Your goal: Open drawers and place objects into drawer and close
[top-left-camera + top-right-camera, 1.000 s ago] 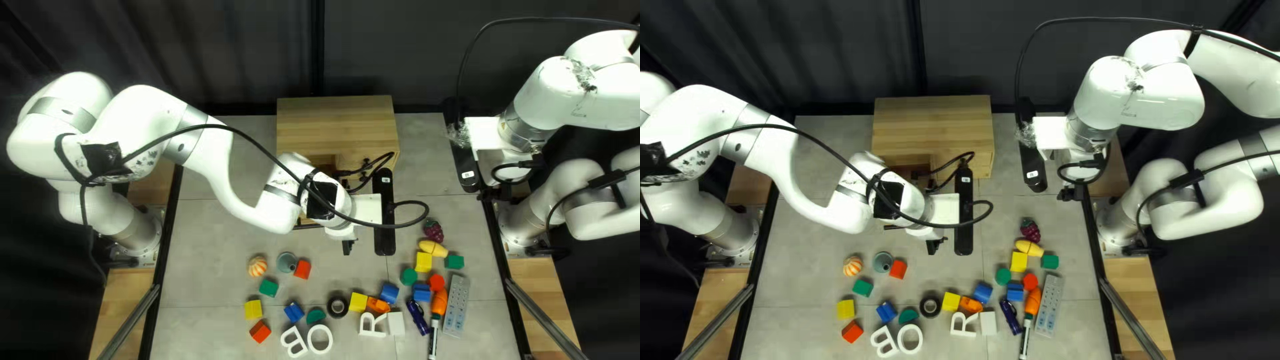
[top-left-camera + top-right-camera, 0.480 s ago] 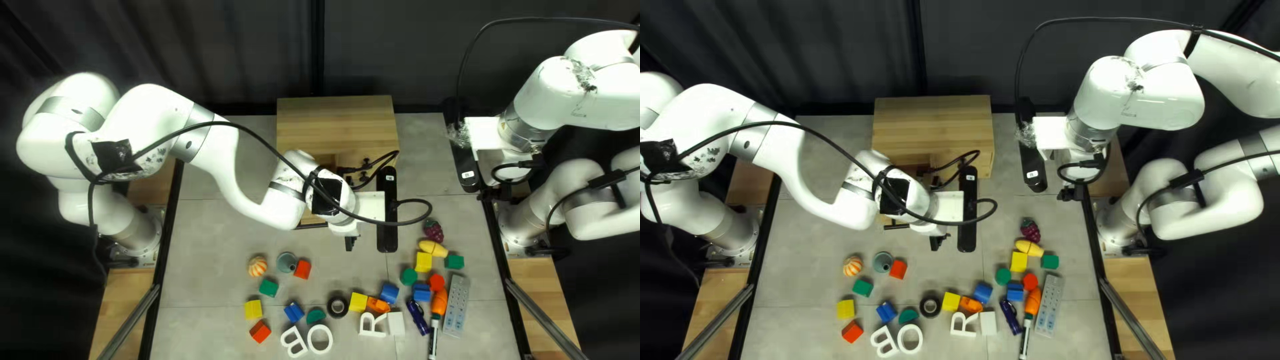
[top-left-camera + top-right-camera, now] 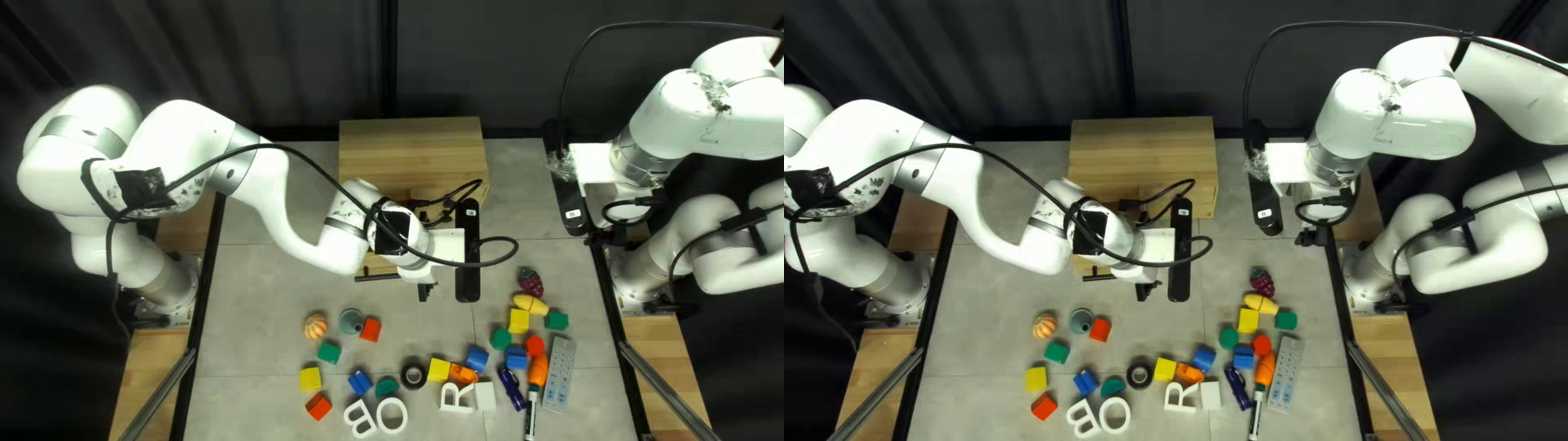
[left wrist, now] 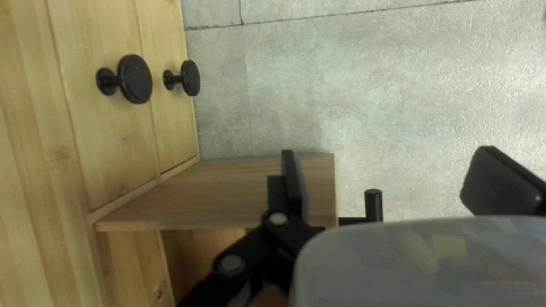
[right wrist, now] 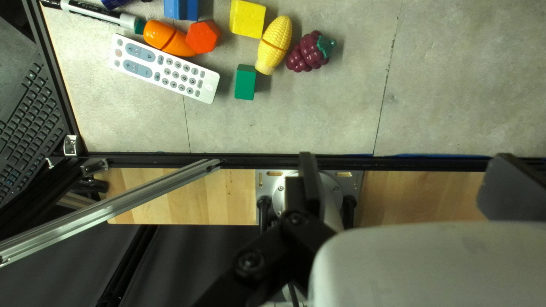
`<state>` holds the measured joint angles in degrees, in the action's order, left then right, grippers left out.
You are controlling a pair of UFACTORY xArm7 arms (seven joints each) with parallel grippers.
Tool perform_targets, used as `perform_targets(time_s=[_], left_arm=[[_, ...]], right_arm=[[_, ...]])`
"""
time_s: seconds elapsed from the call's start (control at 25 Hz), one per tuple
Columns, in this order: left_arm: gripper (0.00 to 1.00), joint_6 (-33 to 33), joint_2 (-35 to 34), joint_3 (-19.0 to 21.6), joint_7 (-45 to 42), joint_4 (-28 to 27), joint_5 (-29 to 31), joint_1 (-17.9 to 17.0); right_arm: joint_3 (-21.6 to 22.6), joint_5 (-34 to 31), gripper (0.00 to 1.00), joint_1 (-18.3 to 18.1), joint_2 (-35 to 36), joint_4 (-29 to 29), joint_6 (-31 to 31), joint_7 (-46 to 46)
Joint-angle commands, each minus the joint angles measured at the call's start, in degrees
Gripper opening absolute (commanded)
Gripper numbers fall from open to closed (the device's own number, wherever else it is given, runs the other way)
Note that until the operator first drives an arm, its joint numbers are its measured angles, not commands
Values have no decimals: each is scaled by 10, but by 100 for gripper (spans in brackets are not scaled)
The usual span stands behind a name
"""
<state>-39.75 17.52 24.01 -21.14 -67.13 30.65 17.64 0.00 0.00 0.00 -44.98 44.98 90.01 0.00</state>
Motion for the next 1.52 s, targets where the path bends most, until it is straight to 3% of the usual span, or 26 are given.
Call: perform_targets(time_s=[0.04,1.52], left_arm=[[100,2,2,1,1,0,-2,1],[100,-7,-5,0,-1,13,-8,4]], right_arm=[[0,0,100,0,0,0,0,0],[0,0,100,0,0,0,0,0]])
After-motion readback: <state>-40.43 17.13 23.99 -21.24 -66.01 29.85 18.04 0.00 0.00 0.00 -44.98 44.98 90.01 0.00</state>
